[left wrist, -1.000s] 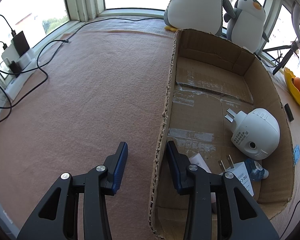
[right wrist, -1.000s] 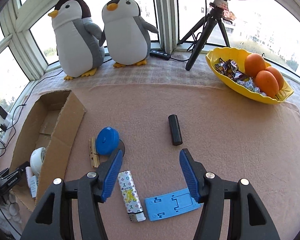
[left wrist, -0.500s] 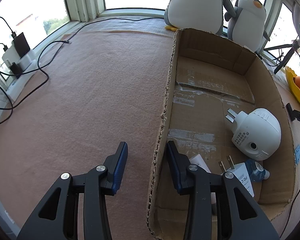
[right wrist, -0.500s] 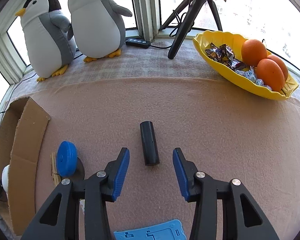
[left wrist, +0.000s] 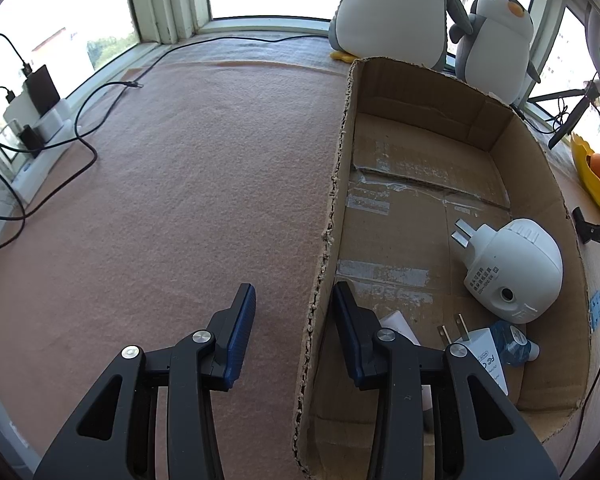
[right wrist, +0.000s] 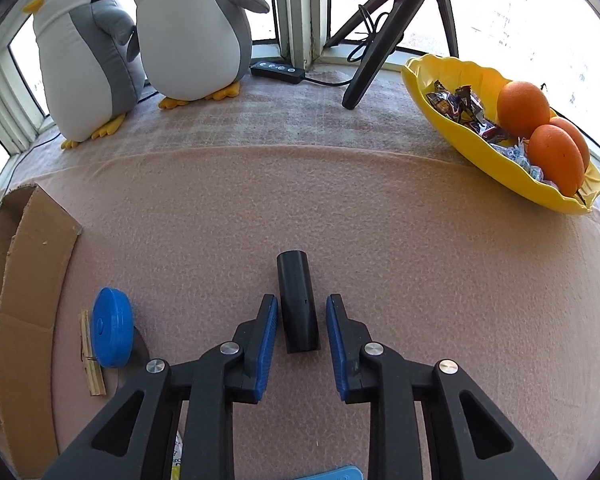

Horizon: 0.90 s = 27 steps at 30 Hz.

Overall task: Organize rigid objects
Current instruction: 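Close the right gripper on the black cylinder and lift it, then carry the black cylinder into the box and release it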

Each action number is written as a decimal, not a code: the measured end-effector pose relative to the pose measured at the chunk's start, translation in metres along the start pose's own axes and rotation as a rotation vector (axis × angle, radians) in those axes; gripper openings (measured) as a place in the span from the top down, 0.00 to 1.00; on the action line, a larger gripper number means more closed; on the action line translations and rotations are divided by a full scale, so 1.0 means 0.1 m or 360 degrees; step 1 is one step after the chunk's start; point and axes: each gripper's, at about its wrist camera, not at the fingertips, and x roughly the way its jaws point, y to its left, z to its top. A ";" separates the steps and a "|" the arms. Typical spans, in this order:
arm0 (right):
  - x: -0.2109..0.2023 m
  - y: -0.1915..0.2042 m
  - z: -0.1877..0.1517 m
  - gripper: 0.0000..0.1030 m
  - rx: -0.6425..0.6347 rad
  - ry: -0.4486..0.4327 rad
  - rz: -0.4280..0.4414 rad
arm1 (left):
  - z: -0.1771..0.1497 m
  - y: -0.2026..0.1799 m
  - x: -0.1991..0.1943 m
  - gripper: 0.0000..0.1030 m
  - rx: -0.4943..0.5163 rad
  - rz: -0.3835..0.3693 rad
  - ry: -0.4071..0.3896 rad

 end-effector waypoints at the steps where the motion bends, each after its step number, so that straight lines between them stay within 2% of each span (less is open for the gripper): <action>1: 0.00 0.00 0.00 0.81 0.0002 0.0002 0.0004 | 0.00 0.00 0.00 0.63 0.0000 0.0000 0.0000; 3: 0.00 0.00 0.00 0.86 -0.0004 0.0008 0.0005 | 0.00 0.00 0.00 0.63 0.0000 0.0000 0.0000; 17: -0.23 0.09 -0.06 0.86 0.0009 -0.0008 0.0078 | 0.01 0.00 0.00 0.63 -0.0006 -0.0006 -0.0002; 27: -0.71 0.61 0.00 0.86 -0.0077 -0.0123 0.0275 | 0.02 -0.01 0.00 0.63 -0.0010 -0.0011 -0.0003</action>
